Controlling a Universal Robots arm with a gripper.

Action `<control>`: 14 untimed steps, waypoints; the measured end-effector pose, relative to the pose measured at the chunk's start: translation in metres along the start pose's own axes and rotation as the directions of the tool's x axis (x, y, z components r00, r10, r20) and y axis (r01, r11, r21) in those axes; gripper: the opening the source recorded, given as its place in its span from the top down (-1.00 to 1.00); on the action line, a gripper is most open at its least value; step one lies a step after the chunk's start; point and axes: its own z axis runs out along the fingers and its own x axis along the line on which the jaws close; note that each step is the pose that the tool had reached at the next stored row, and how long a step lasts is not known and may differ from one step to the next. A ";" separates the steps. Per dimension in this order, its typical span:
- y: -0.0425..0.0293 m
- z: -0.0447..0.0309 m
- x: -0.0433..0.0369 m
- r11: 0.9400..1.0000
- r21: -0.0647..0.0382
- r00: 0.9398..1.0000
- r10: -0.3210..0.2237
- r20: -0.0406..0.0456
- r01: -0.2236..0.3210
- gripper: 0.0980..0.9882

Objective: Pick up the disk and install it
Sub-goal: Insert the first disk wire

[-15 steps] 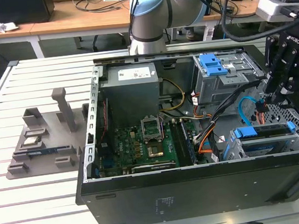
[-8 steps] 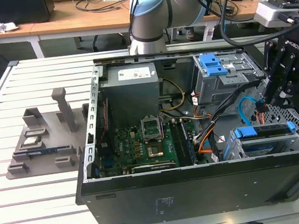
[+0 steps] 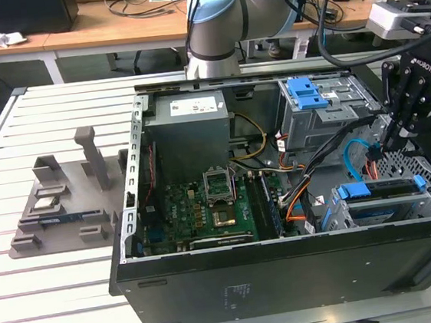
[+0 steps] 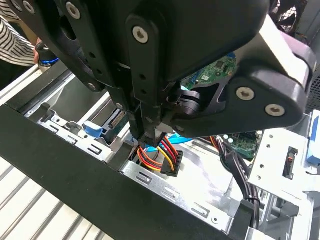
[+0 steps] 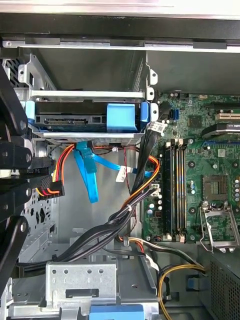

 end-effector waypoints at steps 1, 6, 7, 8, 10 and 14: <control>0.0000 0.0000 0.0000 1.000 0.000 1.000 0.000 0.000 0.000 0.84; 0.0044 0.0006 0.0032 1.000 0.000 1.000 0.000 -0.001 0.000 0.84; 0.0069 0.0009 0.0058 1.000 0.000 1.000 0.000 -0.001 0.000 0.84; 0.0085 0.0013 0.0086 1.000 0.000 1.000 0.000 -0.001 0.000 0.84; 0.0104 0.0021 0.0152 1.000 0.000 1.000 0.000 -0.001 0.000 0.84; 0.0112 0.0045 0.0381 1.000 0.000 1.000 0.000 -0.001 0.000 0.84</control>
